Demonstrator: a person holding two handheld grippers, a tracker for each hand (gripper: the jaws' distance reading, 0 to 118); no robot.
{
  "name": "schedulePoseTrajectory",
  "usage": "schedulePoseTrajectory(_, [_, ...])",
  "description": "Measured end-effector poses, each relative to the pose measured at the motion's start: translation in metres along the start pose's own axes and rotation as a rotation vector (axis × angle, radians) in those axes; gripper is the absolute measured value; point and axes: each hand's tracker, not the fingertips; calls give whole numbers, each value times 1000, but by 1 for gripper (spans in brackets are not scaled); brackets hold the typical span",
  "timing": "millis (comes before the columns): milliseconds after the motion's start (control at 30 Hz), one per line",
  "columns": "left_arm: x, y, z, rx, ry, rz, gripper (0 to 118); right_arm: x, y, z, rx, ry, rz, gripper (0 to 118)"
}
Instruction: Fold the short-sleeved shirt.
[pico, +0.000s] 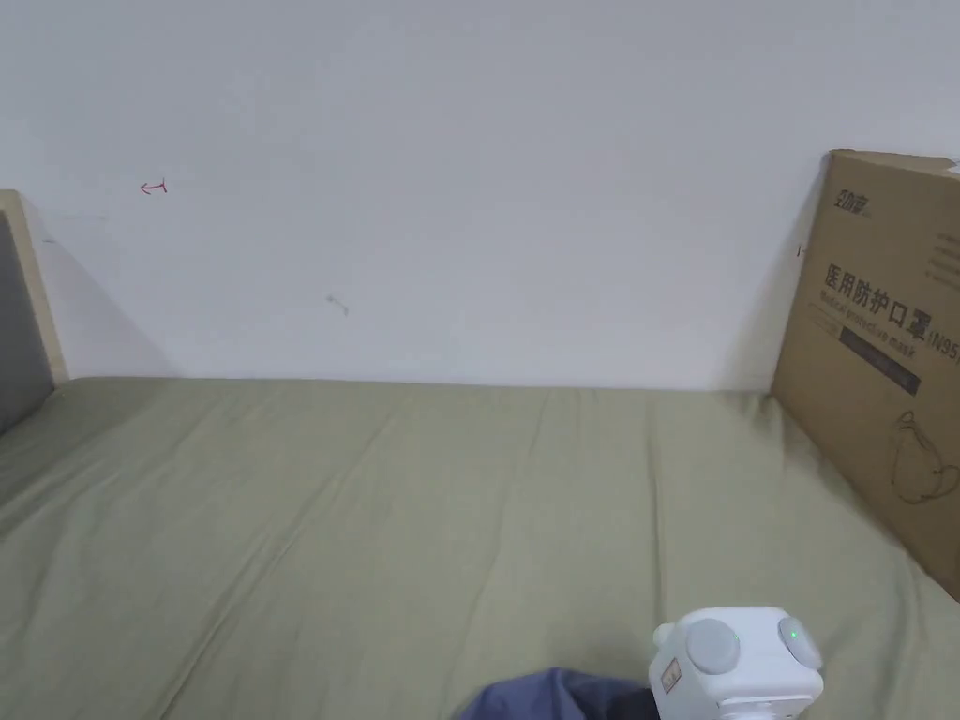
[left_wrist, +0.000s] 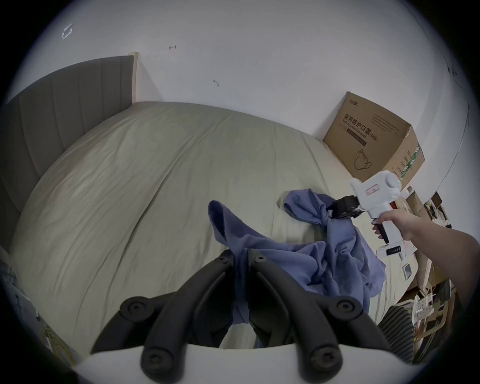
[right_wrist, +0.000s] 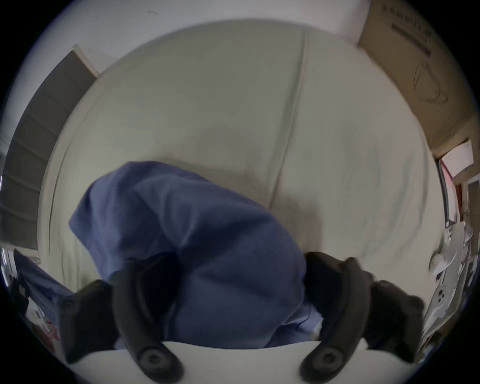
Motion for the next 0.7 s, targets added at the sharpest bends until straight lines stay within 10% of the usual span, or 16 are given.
schedulePoseTrajectory(67, [-4, -3, -2, 1, 0, 5, 8, 4, 1, 7, 15, 95, -13, 12])
schedulePoseTrajectory(100, [-4, -6, -3, 18, -12, 2, 8, -6, -24, 27, 29, 119, -17, 2])
schedulePoseTrajectory(433, [10, 38, 49, 151, -29, -8, 8, 29, -91, 200, 446, 298, -169, 2])
schedulePoseTrajectory(700, [26, 147, 143, 420, -51, -76, 8, 52, -88, 364, 655, 187, -233, 2])
